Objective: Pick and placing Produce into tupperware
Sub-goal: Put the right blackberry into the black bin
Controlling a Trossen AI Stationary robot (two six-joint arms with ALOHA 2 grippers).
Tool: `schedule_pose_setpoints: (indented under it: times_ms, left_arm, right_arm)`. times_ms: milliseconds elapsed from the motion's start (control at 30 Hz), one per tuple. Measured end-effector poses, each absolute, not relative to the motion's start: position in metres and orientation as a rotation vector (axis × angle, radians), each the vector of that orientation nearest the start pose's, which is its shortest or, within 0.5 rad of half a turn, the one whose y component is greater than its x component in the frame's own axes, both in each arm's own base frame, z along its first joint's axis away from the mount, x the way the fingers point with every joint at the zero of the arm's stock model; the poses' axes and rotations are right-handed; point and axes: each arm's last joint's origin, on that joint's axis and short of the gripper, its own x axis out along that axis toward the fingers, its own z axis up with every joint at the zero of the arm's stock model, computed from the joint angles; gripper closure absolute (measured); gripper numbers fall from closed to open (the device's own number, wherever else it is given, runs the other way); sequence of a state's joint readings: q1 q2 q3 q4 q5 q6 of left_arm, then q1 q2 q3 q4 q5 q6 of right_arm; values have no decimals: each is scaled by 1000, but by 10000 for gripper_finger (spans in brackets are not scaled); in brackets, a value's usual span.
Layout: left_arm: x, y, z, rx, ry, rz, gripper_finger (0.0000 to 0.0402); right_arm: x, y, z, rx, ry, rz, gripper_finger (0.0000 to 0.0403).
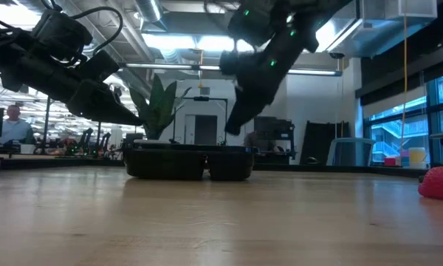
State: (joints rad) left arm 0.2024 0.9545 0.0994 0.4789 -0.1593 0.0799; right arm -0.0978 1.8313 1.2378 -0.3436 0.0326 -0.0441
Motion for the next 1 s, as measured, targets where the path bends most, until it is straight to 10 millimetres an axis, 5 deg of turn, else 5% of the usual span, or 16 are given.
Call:
schedule_pose_setpoints:
  times_ms: [300,1000]
  left_arm:
    - [159,37,138,70,392,342,255]
    - [159,37,138,70,392,342,255]
  right_arm:
    - [388,-39,161,-18,1027,-89,300]
    - [389,-39,159,2,1029,-100,270]
